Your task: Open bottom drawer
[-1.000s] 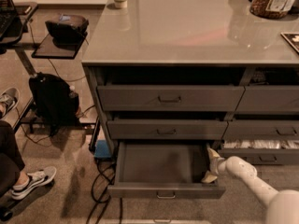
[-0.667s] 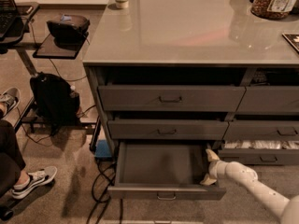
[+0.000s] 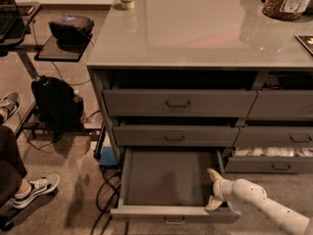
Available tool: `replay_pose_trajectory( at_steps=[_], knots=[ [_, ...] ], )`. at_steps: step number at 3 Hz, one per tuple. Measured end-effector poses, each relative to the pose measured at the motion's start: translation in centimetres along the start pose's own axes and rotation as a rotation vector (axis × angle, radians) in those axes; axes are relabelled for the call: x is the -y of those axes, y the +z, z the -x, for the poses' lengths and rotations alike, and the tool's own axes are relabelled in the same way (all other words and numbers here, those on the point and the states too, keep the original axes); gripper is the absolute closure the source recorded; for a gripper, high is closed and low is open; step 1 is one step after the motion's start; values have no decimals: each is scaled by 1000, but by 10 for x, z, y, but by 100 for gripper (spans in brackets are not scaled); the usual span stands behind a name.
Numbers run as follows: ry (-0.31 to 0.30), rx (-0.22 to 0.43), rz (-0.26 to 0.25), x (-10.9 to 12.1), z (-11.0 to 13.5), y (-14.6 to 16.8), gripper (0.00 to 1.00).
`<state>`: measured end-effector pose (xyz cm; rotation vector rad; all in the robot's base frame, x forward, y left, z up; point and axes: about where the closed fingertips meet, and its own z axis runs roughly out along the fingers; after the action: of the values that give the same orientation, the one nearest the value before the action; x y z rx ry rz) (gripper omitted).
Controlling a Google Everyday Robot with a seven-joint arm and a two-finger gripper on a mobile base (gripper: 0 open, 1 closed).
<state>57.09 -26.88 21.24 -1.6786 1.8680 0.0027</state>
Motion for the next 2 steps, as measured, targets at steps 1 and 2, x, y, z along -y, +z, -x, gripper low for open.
replay_pose_trajectory(
  at_steps=[1,2],
  knots=[
    [32,-1,55,-21,-4,-8,0],
    [106,-20,97,-40,-21,-22,0]
  ],
)
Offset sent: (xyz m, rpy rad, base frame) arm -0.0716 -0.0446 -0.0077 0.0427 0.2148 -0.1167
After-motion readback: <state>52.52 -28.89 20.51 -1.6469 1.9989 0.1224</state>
